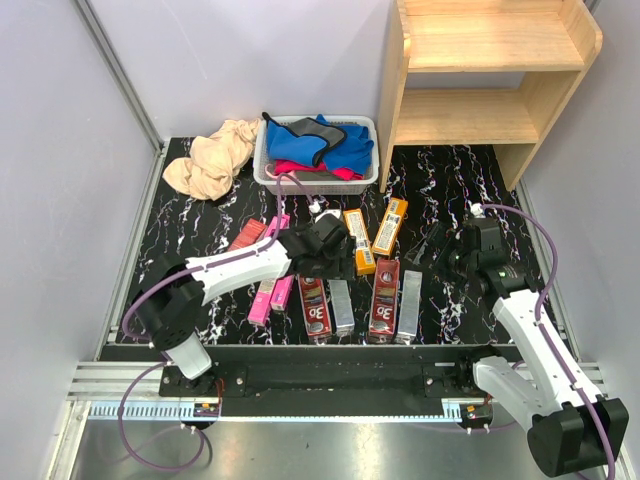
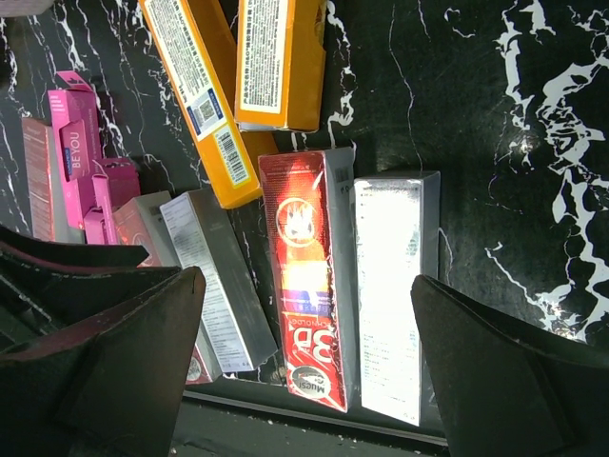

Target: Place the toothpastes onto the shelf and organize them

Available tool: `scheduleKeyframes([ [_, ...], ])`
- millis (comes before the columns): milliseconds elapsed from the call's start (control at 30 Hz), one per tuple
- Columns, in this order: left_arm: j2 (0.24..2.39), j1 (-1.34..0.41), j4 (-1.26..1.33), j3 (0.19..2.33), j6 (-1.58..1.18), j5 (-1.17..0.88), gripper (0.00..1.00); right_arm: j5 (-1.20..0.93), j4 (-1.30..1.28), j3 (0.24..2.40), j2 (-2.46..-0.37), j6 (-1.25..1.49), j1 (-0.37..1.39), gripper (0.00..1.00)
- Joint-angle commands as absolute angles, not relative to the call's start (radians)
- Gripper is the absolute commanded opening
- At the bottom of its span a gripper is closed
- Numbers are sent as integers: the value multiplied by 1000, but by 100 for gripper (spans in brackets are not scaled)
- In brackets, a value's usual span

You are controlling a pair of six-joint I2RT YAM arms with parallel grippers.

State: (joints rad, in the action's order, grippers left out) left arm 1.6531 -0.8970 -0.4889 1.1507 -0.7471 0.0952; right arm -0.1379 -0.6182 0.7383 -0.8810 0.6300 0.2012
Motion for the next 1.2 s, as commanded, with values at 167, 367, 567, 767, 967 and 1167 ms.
scheduleKeyframes([
  [167,1724,-899,-500,1220,-759,135,88,-163,-603,747,-861,632,209,100],
  [367,1753,-899,-500,1235,-753,143,87,-172,-592,741,-871,627,210,100],
  [567,1858,-900,-537,1290,-753,130,80,-173,-589,741,-877,627,210,100],
  [767,1943,-900,-571,1321,-749,141,67,-184,-588,750,-881,629,207,100],
  [967,1965,-900,-580,1338,-736,138,40,-190,-588,764,-893,621,209,100],
  [1167,1925,-900,-618,1394,-706,162,32,-201,-589,801,-913,604,209,100],
])
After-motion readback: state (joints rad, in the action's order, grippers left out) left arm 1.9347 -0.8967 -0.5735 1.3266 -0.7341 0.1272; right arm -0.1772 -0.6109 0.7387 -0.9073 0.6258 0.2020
